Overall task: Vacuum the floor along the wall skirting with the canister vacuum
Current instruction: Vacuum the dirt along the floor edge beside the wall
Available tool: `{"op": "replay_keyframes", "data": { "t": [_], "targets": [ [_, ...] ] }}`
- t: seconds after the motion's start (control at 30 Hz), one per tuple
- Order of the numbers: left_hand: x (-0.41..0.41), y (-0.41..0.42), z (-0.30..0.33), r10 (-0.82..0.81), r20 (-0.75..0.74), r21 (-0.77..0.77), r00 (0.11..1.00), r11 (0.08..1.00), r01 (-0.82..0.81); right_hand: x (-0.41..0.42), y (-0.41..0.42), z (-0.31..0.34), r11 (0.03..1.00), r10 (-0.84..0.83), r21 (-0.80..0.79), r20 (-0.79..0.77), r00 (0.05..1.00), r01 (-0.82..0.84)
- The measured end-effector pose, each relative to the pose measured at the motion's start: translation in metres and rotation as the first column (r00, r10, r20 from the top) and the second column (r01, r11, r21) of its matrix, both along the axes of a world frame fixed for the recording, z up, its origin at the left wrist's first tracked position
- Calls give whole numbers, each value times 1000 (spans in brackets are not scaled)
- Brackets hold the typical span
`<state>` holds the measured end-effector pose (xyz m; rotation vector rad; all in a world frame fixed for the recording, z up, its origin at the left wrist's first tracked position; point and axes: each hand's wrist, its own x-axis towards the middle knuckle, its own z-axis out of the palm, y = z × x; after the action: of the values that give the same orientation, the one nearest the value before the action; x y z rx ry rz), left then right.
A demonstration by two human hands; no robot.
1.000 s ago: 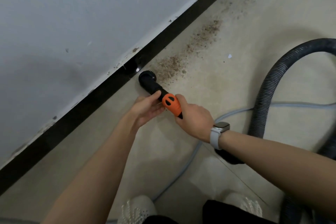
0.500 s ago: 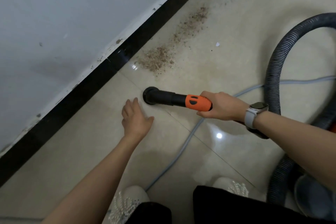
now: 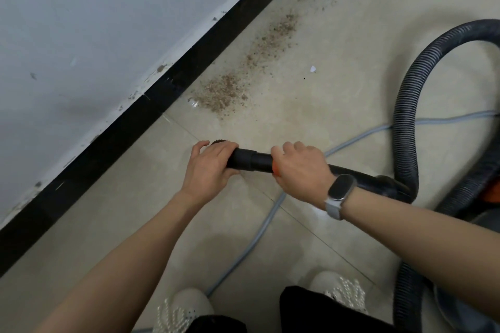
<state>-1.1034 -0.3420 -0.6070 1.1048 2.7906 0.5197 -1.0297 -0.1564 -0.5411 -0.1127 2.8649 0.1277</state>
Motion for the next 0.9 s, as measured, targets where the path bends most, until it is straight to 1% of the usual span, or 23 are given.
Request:
{"op": "replay_keyframes", "data": {
  "t": [0.07, 0.13, 0.2, 0.23, 0.27, 0.33, 0.4, 0.47, 0.6, 0.7, 0.8, 0.9],
  "targets": [
    [2, 1, 1, 6, 14, 32, 1000, 999, -6, -8, -17, -16, 999, 47, -2, -49, 998, -47],
    [7, -1, 3, 102, 117, 83, 988, 990, -112, -15, -25, -24, 994, 102, -16, -67, 992, -104],
    [11, -9, 4, 226, 239, 121, 944, 958, -260, -22, -25, -18, 988, 154, 2, 6, 988, -154],
    [13, -16, 4, 287, 264, 111, 921, 940, -324, -24, -20, -16, 986, 168, -10, 48, 985, -167],
    [14, -23, 3, 352, 272, 55, 896, 923, -380, -26, -12, -16, 987, 159, -32, 112, 981, -156],
    [14, -38, 1, 472, 290, -168, 833, 882, -441, -29, 2, -6, 991, 113, -89, 180, 977, -98],
    [16, -46, -4, 537, 366, -362, 760, 834, -416, -26, 14, 0, 991, 122, -79, 216, 969, -108],
    [20, -47, -8, 541, 419, -453, 730, 821, -348, -15, 22, 1, 987, 155, -83, 263, 952, -138],
    [19, -39, -9, 515, 421, -494, 747, 821, -287, 15, 41, 4, 972, 231, -107, 314, 921, -208],
    [14, -33, -6, 510, 413, -505, 755, 818, -276, 23, 49, 6, 975, 218, -112, 311, 925, -192],
    [11, -31, -6, 522, 397, -523, 755, 805, -282, 3, 39, 2, 982, 182, -86, 252, 950, -166],
    [11, -34, -7, 527, 386, -529, 758, 799, -286, -35, 19, -7, 985, 158, -97, 222, 962, -140]
  ]
}}
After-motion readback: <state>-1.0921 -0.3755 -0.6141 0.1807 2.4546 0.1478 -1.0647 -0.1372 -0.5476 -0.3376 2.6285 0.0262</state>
